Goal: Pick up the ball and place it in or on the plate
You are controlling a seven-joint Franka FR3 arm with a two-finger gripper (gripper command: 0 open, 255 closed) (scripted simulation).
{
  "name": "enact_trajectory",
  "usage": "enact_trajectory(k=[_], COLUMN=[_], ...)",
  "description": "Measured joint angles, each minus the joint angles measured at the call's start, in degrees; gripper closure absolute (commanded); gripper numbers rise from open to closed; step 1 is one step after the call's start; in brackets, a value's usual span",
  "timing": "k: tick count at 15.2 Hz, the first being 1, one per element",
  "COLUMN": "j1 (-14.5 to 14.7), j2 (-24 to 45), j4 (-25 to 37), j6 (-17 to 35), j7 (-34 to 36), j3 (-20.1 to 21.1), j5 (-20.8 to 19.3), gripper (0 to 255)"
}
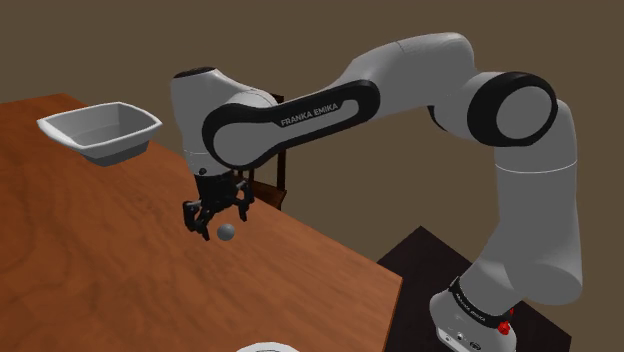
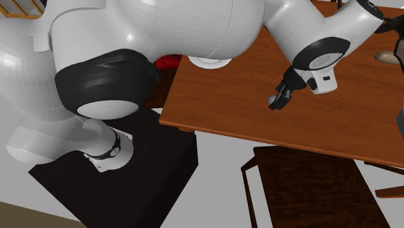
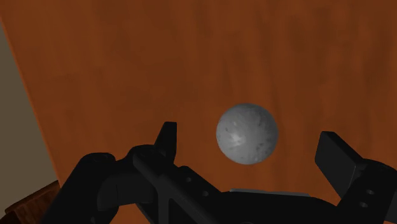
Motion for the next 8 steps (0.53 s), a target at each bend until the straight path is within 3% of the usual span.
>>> enact_trajectory(k=[7,8], j1=[0.01,0.01], j2=[0.22,0.22], j4=[-0.8,-0.8], j6=[1.02,1.02], j7=[0.14,0.14], j3=[-0.08,-0.08], j5=[-0.14,-0.14], gripper=[0,255])
